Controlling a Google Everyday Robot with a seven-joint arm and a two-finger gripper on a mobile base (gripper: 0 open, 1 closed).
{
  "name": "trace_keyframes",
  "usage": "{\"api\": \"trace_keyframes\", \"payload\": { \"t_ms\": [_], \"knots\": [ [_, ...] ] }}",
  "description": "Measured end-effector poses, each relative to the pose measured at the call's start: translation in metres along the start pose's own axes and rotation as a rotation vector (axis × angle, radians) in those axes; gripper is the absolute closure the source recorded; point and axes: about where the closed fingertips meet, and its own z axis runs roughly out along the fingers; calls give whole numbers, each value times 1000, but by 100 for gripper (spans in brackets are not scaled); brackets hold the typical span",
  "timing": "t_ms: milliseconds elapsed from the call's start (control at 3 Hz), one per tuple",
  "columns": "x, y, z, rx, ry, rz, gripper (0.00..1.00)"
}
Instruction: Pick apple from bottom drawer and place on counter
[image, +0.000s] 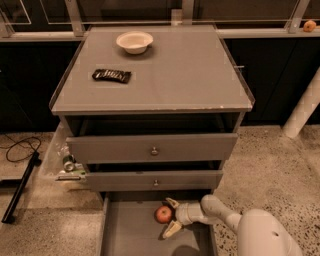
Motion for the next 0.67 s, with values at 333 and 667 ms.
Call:
{"api": "trace_keyframes", "payload": {
  "t_ms": [333, 667],
  "knots": [
    [8, -5, 6, 22, 9, 0, 0],
    [8, -5, 6, 22, 9, 0, 19]
  ]
}}
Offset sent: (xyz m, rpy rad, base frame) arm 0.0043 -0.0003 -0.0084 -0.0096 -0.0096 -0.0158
